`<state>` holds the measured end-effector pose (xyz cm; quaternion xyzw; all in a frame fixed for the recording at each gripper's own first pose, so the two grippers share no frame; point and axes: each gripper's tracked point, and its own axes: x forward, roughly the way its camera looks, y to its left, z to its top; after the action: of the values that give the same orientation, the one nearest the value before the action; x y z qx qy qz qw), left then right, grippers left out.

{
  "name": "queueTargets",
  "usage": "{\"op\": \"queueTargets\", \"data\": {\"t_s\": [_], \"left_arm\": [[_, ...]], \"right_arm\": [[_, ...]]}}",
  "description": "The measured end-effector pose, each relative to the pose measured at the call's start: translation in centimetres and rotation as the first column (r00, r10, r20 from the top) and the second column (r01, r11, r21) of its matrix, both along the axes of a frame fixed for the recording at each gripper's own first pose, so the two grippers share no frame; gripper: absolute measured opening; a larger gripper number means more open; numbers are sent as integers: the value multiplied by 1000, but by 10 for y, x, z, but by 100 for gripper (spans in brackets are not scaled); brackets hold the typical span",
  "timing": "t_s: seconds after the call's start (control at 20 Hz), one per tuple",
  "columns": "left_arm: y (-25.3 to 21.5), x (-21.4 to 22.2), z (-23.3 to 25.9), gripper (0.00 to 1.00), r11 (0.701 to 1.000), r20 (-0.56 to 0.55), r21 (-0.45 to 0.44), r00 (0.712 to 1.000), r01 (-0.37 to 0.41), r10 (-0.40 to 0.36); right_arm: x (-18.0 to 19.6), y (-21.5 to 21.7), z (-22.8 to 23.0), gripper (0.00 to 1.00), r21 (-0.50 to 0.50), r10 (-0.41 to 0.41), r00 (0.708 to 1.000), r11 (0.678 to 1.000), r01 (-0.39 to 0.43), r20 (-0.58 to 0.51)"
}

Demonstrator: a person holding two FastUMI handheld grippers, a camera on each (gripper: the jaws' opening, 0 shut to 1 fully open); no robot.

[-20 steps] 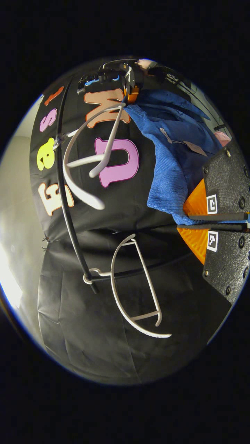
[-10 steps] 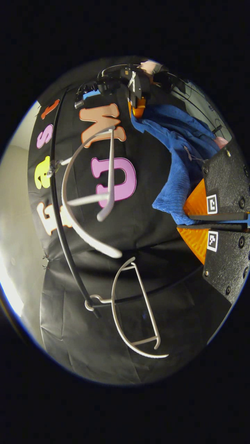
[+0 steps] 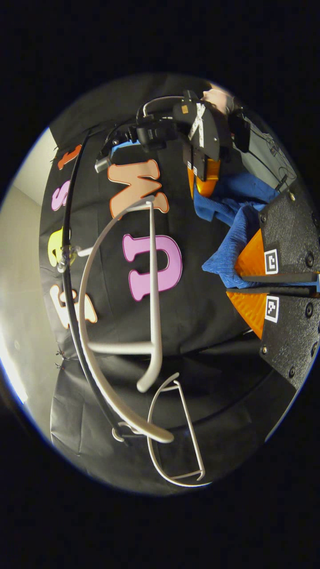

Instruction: Grasp the clothes on the hanger with both hands and then place them into the laundry hamper below.

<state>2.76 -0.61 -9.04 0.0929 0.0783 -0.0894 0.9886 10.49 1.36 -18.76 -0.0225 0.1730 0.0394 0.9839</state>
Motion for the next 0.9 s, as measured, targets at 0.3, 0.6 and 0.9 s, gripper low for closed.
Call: {"op": "queueTargets", "data": {"t_s": [0.3,0.6,0.9], "left_arm": [[-24,12,-39,4,997,-76,-57,996,52,-56],[-27,13,-110,4,998,-220,-40,974,43,-51],[-30,20,-154,4,999,-338,-8,940,35,-36]], "right_arm": [[-14,12,-43,5,37,17,996,999,-13,-86],[-39,8,-115,5,10,22,974,1000,-20,-224],[-64,-1,-167,5,2,13,945,1000,-13,-328]]}}
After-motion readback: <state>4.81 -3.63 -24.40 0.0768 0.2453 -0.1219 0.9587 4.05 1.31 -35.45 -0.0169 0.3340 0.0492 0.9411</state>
